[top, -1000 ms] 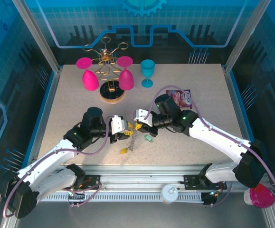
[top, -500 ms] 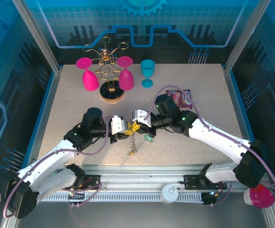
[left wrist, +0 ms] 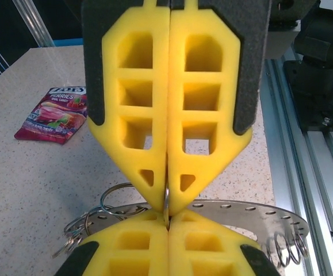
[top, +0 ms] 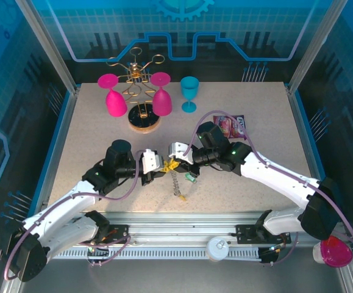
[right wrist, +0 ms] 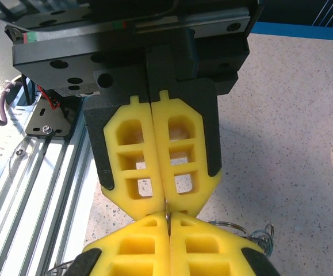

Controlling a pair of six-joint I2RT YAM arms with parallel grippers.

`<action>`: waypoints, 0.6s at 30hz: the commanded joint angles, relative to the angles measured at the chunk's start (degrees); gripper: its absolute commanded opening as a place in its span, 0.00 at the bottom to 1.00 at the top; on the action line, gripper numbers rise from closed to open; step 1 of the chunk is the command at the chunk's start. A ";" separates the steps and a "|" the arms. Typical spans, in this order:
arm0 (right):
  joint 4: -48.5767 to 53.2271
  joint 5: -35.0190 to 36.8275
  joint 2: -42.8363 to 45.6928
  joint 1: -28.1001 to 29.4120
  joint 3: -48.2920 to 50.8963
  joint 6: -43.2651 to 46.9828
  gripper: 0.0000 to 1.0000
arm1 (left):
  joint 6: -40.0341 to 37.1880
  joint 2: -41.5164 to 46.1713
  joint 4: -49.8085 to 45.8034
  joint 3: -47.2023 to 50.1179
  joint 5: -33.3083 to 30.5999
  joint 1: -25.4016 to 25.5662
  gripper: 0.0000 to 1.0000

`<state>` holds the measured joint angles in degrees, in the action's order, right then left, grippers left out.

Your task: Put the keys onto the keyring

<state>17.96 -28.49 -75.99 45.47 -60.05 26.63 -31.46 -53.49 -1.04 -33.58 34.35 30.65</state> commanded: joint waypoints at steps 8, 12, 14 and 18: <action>4.77 5.60 4.01 -0.94 1.83 2.95 0.32 | -1.64 1.73 -1.20 -1.94 -4.43 0.27 0.00; 8.38 9.11 3.61 -0.64 0.18 5.27 0.36 | -2.20 0.95 -3.71 -2.86 -5.19 0.35 0.00; 8.67 10.24 3.08 0.04 -0.91 5.96 0.37 | -2.20 0.42 -4.32 -3.20 -5.35 0.36 0.00; 8.85 11.15 0.97 1.51 -3.33 6.95 0.36 | -2.37 -0.25 -5.07 -3.72 -5.18 0.45 0.00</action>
<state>25.30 -19.00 -73.82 45.78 -60.29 31.68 -32.27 -53.54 -5.56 -34.79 29.15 30.72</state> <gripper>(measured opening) 0.363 0.051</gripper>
